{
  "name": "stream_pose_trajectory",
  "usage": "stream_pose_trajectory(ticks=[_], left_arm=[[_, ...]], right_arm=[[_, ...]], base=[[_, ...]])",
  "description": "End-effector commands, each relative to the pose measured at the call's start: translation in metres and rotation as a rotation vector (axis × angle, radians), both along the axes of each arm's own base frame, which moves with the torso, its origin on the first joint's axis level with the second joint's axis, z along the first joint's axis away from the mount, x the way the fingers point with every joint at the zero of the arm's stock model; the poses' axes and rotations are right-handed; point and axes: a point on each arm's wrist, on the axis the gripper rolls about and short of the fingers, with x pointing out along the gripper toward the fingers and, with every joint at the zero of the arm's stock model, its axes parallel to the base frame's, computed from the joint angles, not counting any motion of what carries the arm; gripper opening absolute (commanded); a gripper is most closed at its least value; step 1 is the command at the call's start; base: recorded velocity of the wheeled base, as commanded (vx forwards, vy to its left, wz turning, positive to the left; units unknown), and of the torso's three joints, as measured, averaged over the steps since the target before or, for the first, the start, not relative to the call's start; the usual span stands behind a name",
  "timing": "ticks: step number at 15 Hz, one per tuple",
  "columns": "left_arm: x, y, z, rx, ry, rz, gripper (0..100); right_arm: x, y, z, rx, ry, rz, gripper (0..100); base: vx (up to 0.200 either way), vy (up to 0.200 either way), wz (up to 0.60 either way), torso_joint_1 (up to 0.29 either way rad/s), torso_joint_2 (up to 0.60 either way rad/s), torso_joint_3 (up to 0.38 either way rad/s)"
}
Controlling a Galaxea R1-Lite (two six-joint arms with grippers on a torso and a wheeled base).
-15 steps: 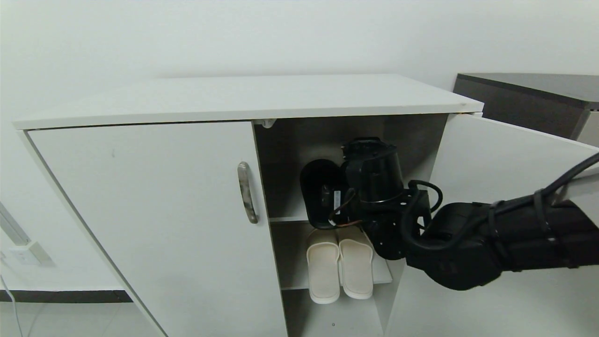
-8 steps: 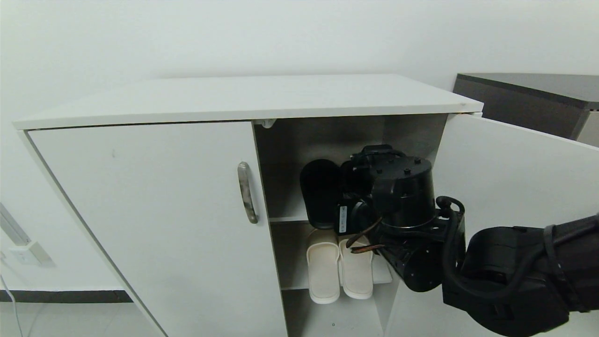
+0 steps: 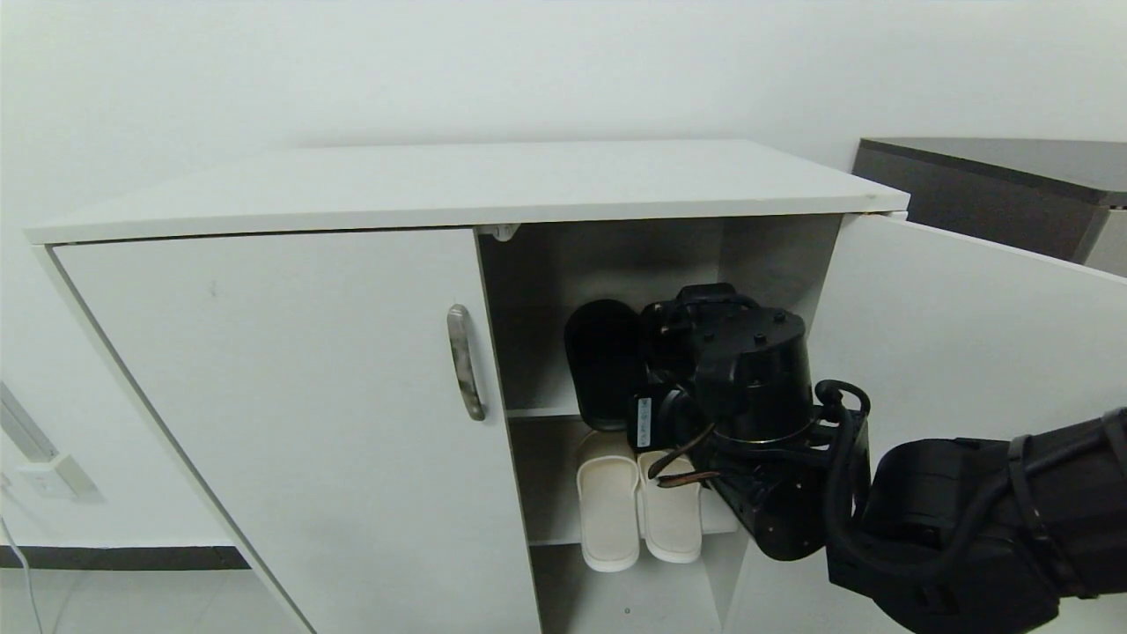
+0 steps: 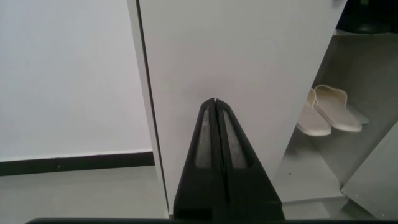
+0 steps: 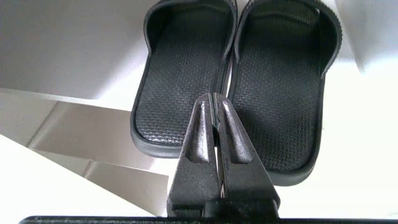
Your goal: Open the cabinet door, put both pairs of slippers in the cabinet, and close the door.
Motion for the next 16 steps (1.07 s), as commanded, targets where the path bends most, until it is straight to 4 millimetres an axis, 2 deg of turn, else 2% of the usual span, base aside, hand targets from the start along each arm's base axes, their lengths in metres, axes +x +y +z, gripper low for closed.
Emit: stream_pose_trajectory(ticks=[1, 2, 8, 16], left_arm=[[0.000, 0.000, 0.000, 0.000, 0.001, 0.001, 0], [0.000, 0.000, 0.000, 0.000, 0.003, 0.001, 0], [0.000, 0.000, 0.000, 0.000, 0.003, -0.001, 0], [0.000, 0.000, 0.000, -0.001, 0.003, -0.001, 0]], right_arm=[[0.000, 0.002, -0.004, -0.008, 0.006, 0.005, 0], [0.000, 0.002, -0.004, -0.010, 0.007, 0.003, 0], [-0.001, 0.002, -0.006, -0.014, 0.010, 0.006, 0], [-0.002, 0.001, -0.020, -0.040, 0.006, 0.011, 0]], base=[[0.000, 0.000, 0.00, 0.000, 0.00, 0.000], [0.000, 0.000, 0.00, 0.000, 0.00, 0.000], [-0.200, 0.000, 0.00, 0.006, 0.00, 0.002], [-0.200, 0.000, 0.00, 0.003, 0.00, 0.002]])
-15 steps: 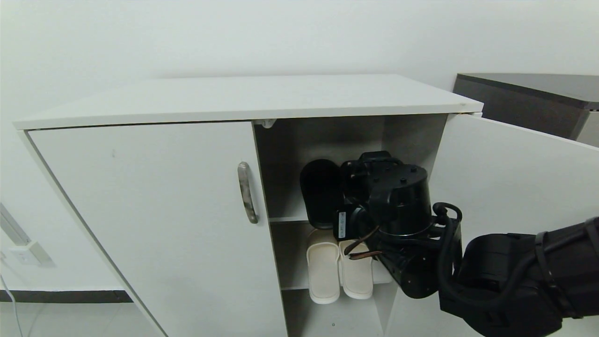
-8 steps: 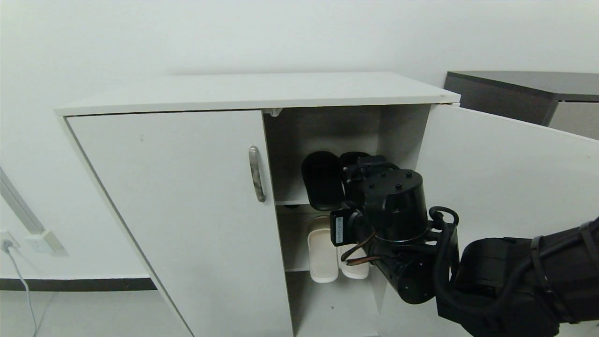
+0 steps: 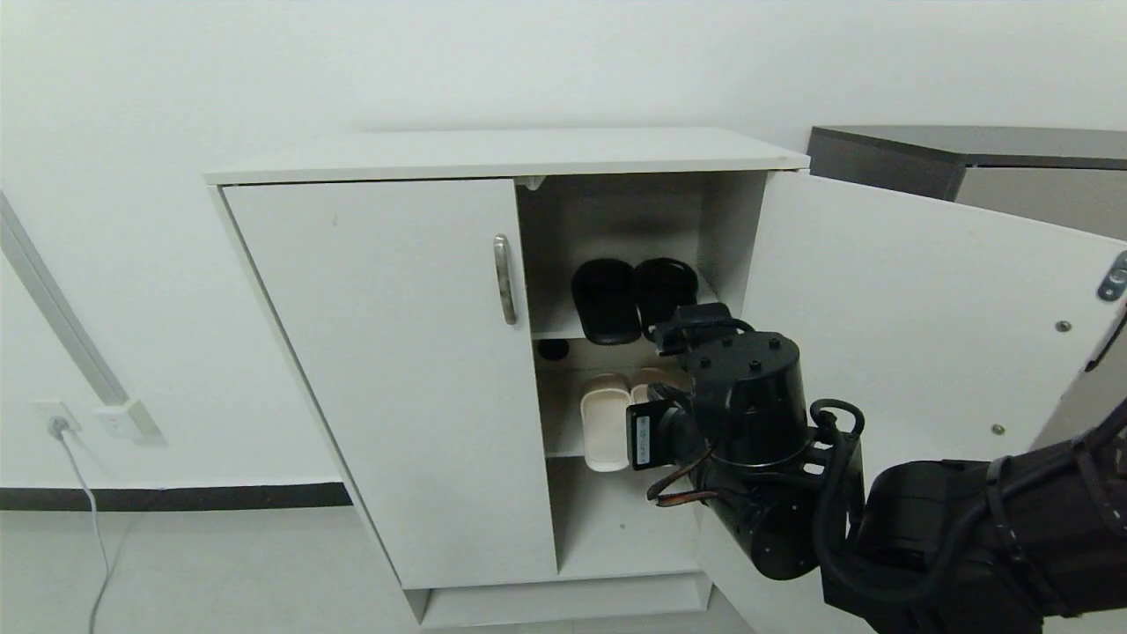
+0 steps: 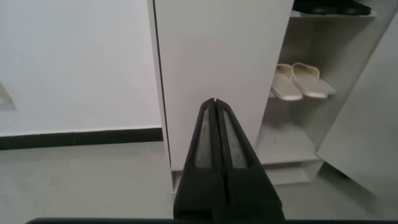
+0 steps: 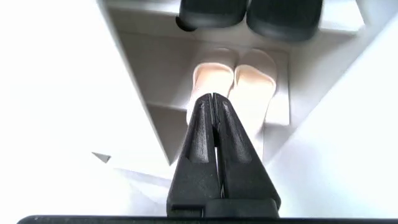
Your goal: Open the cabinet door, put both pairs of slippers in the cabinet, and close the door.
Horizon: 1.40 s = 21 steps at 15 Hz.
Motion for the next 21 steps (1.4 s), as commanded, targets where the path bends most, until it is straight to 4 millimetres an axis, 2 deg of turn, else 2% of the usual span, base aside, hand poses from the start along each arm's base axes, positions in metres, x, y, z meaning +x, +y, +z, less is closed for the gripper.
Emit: stream_pose_trajectory(ticks=[1, 8, 13, 21], left_arm=[[0.000, 0.000, 0.000, -0.001, 0.002, 0.001, 0], [0.000, 0.000, 0.000, -0.001, 0.002, 0.001, 0], [0.000, 0.000, 0.000, 0.001, 0.000, 0.001, 0], [0.000, 0.000, 0.000, 0.001, 0.002, 0.001, 0]], right_arm=[[0.002, 0.000, -0.007, -0.027, 0.006, -0.001, 0], [0.009, -0.013, -0.020, -0.068, -0.027, 0.003, 0], [0.011, -0.015, -0.031, -0.078, -0.056, 0.011, 0], [0.010, -0.019, -0.035, -0.089, -0.043, 0.006, 0]], base=[[-0.200, 0.000, 0.00, -0.002, 0.00, 0.002], [-0.200, 0.000, 0.00, 0.002, 0.00, 0.003], [0.000, 0.000, 0.00, 0.000, 0.00, 0.000], [0.000, 0.000, 0.00, 0.000, 0.00, 0.000]])
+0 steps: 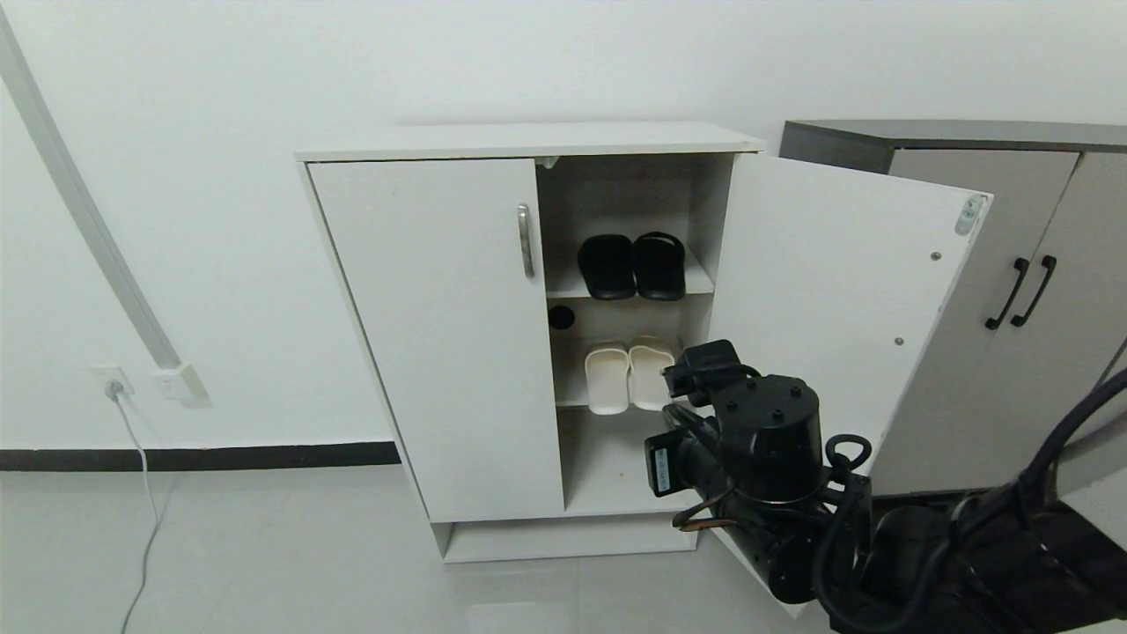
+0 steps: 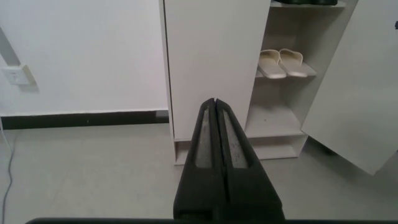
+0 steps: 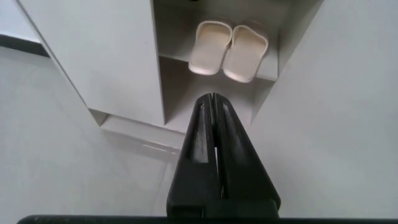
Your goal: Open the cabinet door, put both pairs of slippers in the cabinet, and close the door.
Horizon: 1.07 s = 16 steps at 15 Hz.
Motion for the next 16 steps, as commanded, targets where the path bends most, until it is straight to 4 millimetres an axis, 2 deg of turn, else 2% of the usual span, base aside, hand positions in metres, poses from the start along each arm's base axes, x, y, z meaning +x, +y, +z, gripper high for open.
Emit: stream_pose_trajectory(ticks=[1, 7, 16], left_arm=[[0.0001, 0.0000, 0.0001, 0.000, 0.001, -0.001, 0], [0.0001, 0.0000, 0.0001, 0.000, 0.001, 0.001, 0], [0.0001, 0.0000, 0.0001, 0.000, 0.001, 0.001, 0]], right_arm=[[-0.0009, -0.0007, -0.0005, -0.002, 0.001, 0.001, 0], [-0.0001, -0.0032, -0.0013, -0.001, 0.000, -0.007, 0], [0.0004, -0.0043, -0.0028, -0.005, 0.003, -0.011, 0]], base=[[0.000, 0.000, 0.00, 0.007, -0.06, -0.178], [0.000, 0.000, 0.00, 0.053, -0.40, -0.335], [0.000, 0.000, 0.00, 0.138, -0.47, -0.332]])
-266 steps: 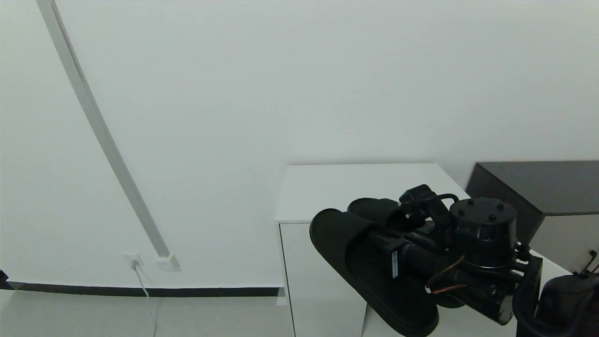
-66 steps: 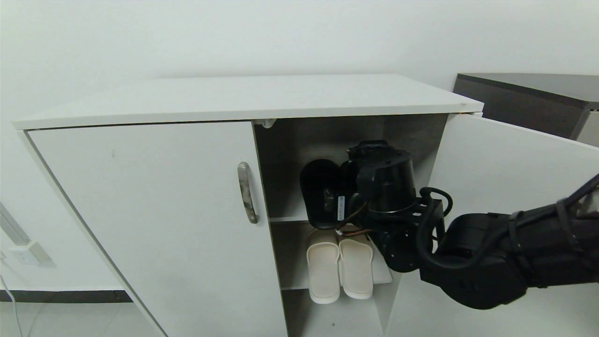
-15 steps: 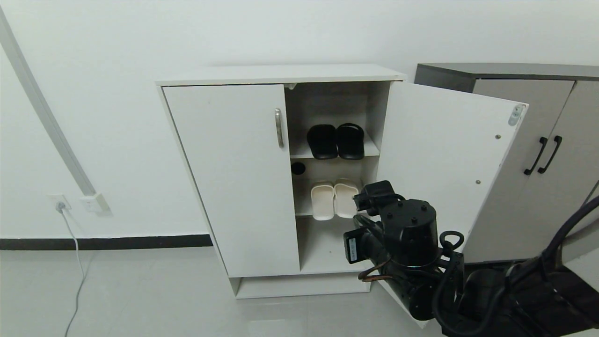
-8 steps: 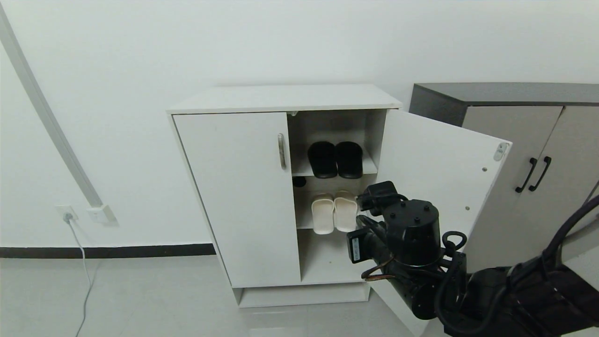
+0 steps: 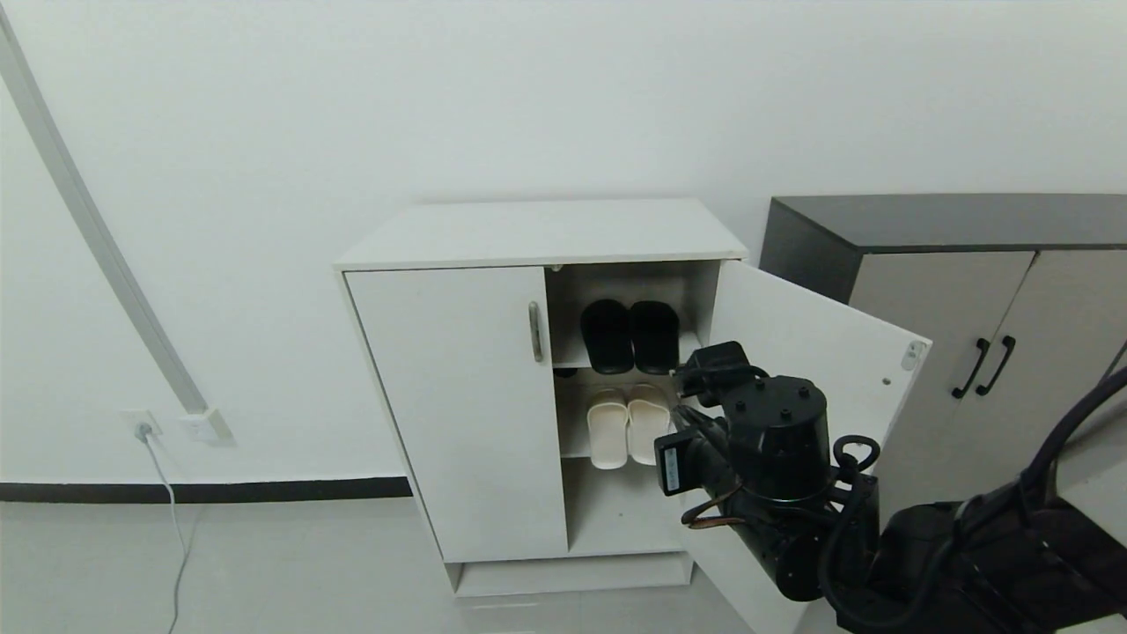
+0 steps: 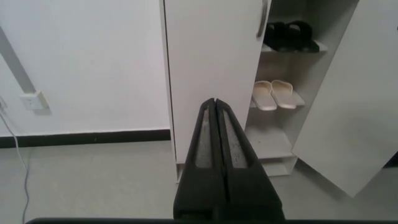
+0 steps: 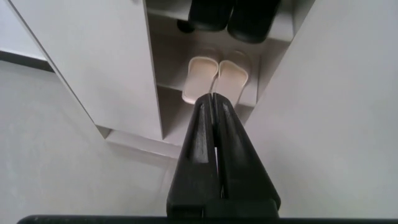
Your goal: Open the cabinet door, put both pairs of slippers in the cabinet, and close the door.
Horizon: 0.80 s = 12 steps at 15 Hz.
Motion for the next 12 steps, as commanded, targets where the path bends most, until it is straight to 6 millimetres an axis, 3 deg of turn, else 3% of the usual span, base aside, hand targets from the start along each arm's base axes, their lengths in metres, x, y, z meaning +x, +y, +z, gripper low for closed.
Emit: stream_pose_trajectory(ticks=[1, 12], left_arm=[[0.0001, 0.0000, 0.0000, 0.000, 0.001, 0.001, 0], [0.0001, 0.0000, 0.0000, 0.000, 0.001, 0.001, 0]], right_arm=[[-0.0001, 0.0002, 0.0008, 0.006, -0.005, 0.000, 0], [-0.0007, -0.0013, 0.0006, 0.005, -0.006, -0.001, 0]], base=[[0.000, 0.000, 0.00, 0.168, -0.49, -0.310], [0.000, 0.000, 0.00, 0.212, -0.53, -0.321]])
